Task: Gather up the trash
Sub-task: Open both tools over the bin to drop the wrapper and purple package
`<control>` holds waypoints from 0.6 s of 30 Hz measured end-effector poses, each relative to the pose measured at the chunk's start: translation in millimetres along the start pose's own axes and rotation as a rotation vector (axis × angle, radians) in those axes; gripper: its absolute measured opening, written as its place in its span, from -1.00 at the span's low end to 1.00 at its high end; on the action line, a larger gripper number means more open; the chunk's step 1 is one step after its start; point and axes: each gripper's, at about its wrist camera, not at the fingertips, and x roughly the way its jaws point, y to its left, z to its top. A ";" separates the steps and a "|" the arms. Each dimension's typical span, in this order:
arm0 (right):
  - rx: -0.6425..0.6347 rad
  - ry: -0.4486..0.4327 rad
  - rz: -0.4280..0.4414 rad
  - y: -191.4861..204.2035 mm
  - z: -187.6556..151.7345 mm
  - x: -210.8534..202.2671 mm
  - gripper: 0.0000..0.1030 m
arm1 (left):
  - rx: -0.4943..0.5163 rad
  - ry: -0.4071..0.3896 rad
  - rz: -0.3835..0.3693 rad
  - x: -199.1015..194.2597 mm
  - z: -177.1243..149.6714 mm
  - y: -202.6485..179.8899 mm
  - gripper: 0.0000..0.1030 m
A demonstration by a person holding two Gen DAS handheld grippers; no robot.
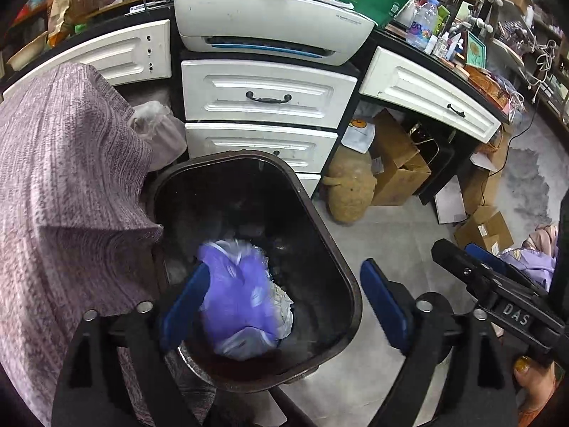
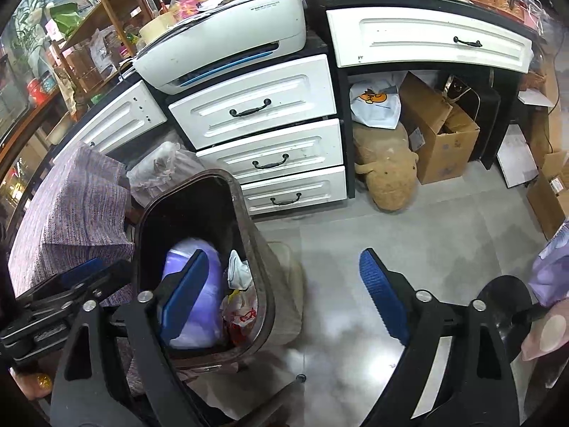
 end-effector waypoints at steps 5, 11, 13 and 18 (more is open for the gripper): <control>0.000 -0.006 -0.008 2.1 0.6 -4.2 0.78 | 0.044 -0.043 0.013 -18.6 -4.2 -4.7 0.82; 0.000 -0.045 -0.009 9.8 5.6 -21.4 0.79 | 0.104 -0.160 0.012 -64.9 -10.7 -11.6 0.89; -0.002 -0.073 -0.010 15.1 7.5 -31.9 0.79 | 0.118 -0.221 0.023 -86.0 -12.4 -11.9 0.89; -0.040 -0.177 0.007 41.9 11.0 -69.6 0.89 | 0.151 -0.361 0.079 -136.9 -23.5 -7.7 0.89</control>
